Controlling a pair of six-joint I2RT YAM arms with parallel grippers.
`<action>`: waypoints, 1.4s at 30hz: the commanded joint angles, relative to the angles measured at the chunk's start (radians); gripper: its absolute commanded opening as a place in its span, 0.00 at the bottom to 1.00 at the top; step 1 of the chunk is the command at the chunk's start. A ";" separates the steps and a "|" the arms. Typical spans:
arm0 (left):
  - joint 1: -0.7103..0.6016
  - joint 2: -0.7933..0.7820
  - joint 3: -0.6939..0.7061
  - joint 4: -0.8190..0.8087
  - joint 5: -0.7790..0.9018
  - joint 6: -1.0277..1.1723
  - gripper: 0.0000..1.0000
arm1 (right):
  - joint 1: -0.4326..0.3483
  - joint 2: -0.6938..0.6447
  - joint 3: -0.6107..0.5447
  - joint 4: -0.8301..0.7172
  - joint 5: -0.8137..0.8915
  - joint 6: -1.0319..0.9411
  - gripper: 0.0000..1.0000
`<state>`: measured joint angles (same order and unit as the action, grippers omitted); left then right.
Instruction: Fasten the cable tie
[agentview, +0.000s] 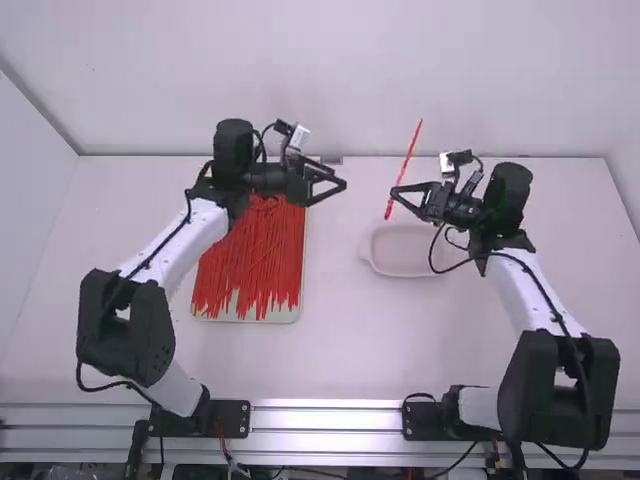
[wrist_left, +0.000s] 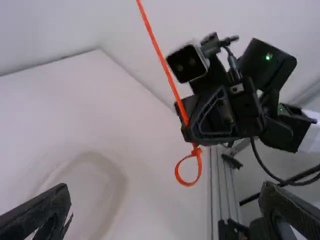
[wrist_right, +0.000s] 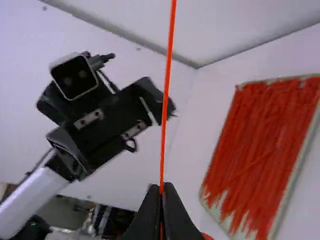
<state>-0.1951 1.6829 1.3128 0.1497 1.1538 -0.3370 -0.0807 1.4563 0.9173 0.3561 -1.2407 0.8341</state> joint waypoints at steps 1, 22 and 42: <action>0.064 -0.004 0.043 -0.035 0.007 0.037 0.99 | -0.022 -0.016 0.025 0.015 0.051 -0.097 0.00; 0.108 -0.004 0.040 -0.049 0.009 -0.006 0.99 | 0.068 -0.016 0.291 -0.520 0.521 -0.443 0.00; 0.104 -0.003 0.040 -0.515 -0.082 0.311 0.99 | 0.144 -0.016 0.122 -0.721 0.963 -0.550 0.00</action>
<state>-0.0830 1.6829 1.3361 -0.3470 1.0672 -0.1059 0.0654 1.4563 1.0962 -0.3977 -0.3183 0.2779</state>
